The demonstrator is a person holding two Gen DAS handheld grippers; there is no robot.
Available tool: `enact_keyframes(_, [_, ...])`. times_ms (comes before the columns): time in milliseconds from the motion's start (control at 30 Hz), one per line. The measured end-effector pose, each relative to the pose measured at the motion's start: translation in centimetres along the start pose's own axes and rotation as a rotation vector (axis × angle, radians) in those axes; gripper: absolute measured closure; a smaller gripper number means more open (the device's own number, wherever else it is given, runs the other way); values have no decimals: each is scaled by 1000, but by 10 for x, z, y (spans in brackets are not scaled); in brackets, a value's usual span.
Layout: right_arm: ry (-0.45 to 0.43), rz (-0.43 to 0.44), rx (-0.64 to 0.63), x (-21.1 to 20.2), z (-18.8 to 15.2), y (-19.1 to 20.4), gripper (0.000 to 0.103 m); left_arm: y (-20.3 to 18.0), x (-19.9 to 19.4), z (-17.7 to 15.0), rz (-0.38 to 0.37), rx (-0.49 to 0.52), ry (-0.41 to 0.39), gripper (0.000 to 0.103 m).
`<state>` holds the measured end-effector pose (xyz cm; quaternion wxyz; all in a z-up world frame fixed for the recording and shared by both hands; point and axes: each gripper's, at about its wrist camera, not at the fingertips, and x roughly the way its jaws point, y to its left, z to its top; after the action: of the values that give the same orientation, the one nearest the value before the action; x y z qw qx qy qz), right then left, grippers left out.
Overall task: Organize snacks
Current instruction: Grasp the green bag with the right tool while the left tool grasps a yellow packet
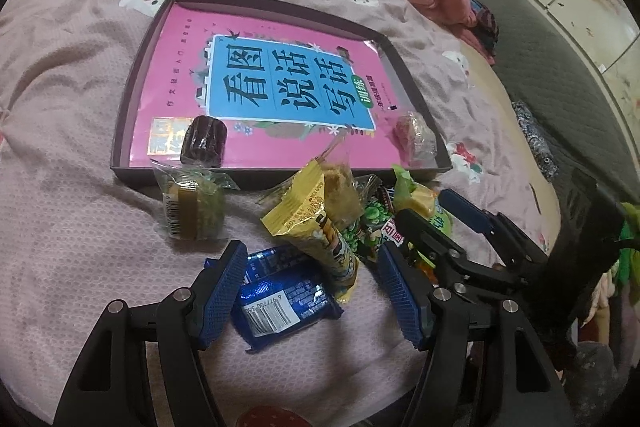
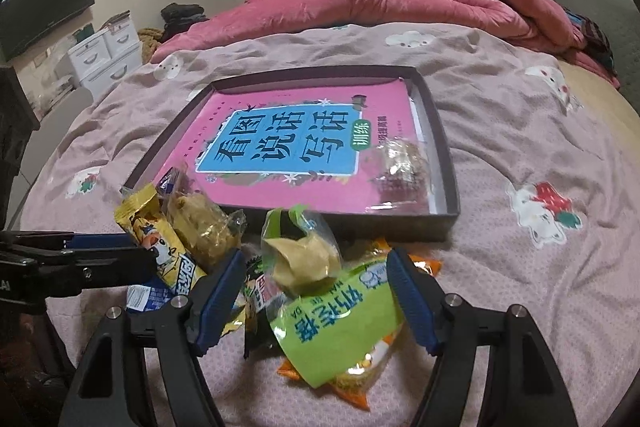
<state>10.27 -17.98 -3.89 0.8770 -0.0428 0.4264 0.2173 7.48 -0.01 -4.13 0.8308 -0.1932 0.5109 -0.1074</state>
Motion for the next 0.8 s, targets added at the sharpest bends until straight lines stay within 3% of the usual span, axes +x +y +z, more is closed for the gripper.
enact_keyframes(400, [-16, 9, -96, 13, -1, 9, 53, -1, 7, 3, -1, -9, 11, 36])
enact_keyframes(533, [-49, 33, -123, 5, 0, 12, 68, -3, 9, 4, -4, -9, 14, 37])
enact_keyframes(633, [-43, 21, -146, 5, -2, 16, 68, -6, 12, 5, -9, -3, 16, 39])
enact_keyframes(667, [-43, 20, -147, 5, -2, 16, 68, -7, 13, 5, -9, 0, 14, 41])
enact_keyframes(800, [-45, 16, -117, 3, -2, 11, 68, -9, 20, 6, 6, 10, 29, 69])
